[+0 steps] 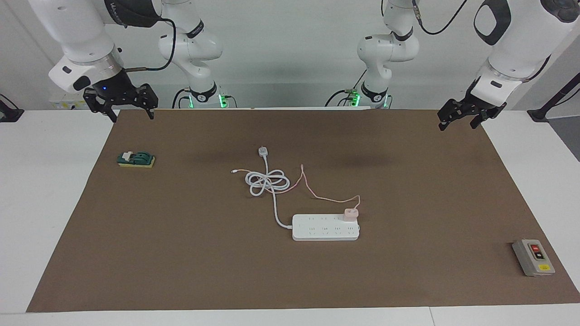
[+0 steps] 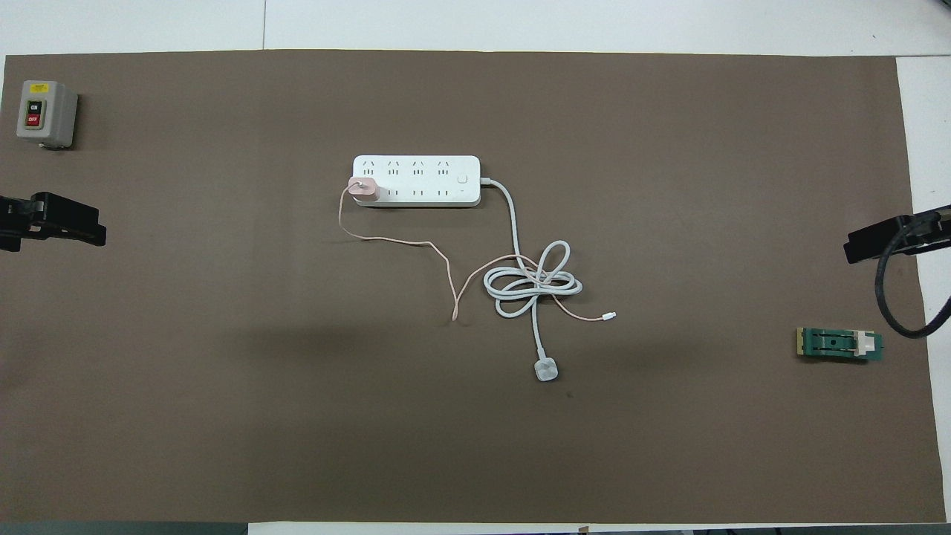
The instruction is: Plug charger into power strip
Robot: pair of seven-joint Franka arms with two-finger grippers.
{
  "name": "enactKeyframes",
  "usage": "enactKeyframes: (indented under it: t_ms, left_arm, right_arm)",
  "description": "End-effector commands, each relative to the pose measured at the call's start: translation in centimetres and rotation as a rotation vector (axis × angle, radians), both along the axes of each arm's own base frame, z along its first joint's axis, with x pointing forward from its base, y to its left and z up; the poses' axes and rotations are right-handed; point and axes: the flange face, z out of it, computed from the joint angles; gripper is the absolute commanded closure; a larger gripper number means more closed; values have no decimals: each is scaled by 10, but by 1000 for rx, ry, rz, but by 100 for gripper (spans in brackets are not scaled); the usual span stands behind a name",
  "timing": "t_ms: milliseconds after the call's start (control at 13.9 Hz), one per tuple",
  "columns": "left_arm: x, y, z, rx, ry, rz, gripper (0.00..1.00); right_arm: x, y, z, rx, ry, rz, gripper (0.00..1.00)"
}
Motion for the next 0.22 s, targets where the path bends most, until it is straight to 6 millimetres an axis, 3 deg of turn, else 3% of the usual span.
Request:
enactKeyframes:
  t_ms: [0, 144]
  left_arm:
    - [2, 0, 1, -8, -4, -14, 0]
    - [1, 0, 1, -9, -1, -14, 0]
  right_arm:
    - [-4, 0, 3, 17, -3, -10, 0]
    - [-4, 0, 3, 17, -3, -10, 0]
